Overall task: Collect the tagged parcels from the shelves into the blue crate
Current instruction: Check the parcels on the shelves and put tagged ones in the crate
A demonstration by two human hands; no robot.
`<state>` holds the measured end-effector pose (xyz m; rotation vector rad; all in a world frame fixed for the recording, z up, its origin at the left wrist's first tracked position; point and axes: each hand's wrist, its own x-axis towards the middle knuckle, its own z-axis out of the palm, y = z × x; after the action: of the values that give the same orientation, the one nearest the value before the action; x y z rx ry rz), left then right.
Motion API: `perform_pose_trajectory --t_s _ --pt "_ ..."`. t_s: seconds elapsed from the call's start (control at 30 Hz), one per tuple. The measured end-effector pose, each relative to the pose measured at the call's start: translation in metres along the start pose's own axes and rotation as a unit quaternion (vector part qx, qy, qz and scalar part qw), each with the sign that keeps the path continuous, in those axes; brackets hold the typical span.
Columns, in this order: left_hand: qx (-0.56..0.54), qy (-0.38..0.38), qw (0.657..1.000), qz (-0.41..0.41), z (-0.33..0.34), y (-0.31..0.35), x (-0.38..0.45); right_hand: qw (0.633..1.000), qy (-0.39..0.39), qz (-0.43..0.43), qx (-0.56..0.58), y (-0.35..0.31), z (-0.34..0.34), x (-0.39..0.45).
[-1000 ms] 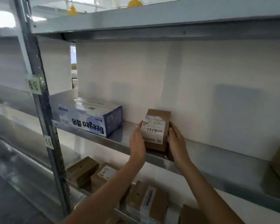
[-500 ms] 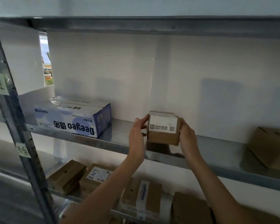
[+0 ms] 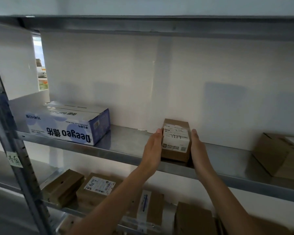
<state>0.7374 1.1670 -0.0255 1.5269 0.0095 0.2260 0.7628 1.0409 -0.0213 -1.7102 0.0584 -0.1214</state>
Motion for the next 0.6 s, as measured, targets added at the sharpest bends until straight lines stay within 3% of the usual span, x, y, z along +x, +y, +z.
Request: perform_pose_trajectory --t_s 0.23,0.43,0.6 --pt "0.065 -0.013 0.997 -0.034 -0.004 0.007 0.001 0.997 -0.003 -0.063 -0.036 0.007 0.007 -0.002" --pt "0.06 -0.072 0.995 -0.018 -0.01 0.007 -0.008 0.999 0.018 -0.048 -0.009 0.012 0.013 -0.003" --pt "0.039 -0.092 0.995 -0.018 -0.017 0.006 -0.004 0.991 0.13 0.006 0.024 0.002 0.011 -0.006"
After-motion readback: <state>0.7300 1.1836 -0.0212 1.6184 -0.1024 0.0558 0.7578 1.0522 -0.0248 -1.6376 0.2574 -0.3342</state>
